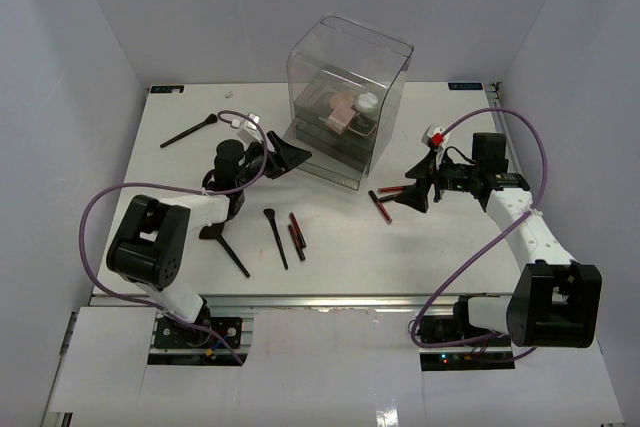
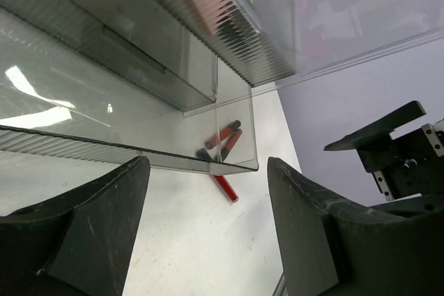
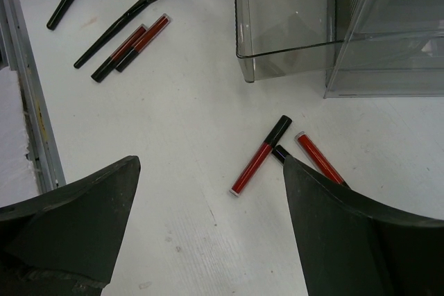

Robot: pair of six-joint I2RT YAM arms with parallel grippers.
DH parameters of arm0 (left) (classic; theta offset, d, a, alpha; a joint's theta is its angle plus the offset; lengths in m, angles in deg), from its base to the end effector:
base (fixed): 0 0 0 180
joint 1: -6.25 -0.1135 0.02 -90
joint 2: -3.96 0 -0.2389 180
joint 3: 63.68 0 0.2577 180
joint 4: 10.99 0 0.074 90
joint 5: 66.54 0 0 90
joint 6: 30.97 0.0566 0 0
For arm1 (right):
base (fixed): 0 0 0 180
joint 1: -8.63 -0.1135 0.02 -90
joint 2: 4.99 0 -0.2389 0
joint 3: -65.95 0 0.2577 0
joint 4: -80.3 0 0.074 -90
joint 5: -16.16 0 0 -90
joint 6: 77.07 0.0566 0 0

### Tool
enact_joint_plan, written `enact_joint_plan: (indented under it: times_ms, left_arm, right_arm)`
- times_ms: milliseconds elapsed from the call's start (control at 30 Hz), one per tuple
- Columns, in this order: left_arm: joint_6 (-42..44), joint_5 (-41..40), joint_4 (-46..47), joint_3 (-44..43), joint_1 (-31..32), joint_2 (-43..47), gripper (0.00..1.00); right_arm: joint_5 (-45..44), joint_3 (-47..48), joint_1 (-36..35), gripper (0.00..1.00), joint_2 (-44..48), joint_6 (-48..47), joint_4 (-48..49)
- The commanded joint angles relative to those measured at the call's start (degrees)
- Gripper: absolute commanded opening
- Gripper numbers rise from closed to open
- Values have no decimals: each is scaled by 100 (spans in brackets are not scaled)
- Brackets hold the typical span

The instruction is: Organize the makeup

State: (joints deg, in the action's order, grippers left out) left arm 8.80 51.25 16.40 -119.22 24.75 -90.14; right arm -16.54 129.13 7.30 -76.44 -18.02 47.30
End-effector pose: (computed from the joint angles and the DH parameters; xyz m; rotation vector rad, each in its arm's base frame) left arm 0.3333 -0.1394 0.1671 -0.1473 1.9268 -1.2652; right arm 0.2764 0.0541 0.2339 -1.0139 1.7535 0.8110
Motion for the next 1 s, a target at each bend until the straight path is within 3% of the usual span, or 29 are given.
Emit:
enact_joint_plan:
  times_ms: [0,200,267,367,467,600,700,900,967]
  left_arm:
    - [476,-134,-547,-3,4,611,79]
    - [754,-489,-1255,224,4,1708,79]
    - [1068,-682,-1902,174,-4,2070,82]
    - [1796,-1292,-3103,-149,-40,2763,96]
    - [2328,-1840,-4224,-574,-84,3224,98]
    - [3096,-1879,-5451,-971,-99,3792,98]
    - [3380,-1618,-5642,-647,-101,4257,98]
    - [3250,-1652,-4973,613,-92,5103,98]
    - [3252,-1601,-4998,613,-101,5128,98]
  right_arm:
    - [-155,34,-87,90,-27,-113,-2]
    - [-1539,73,-616,88,-44,0,-23]
    - [-2138,65,-1029,86,-96,53,-57]
    - [-3197,84,-1442,74,-284,266,-238]
    - [-3595,158,-1567,66,-475,407,-449]
    - [-3783,70,-1734,67,-714,412,-572]
    - [-4011,-23,-1901,68,-911,496,-469]
    - [-4411,6,-2229,74,-1404,698,-280]
    - [-4531,-16,-2293,75,-1416,713,-206]
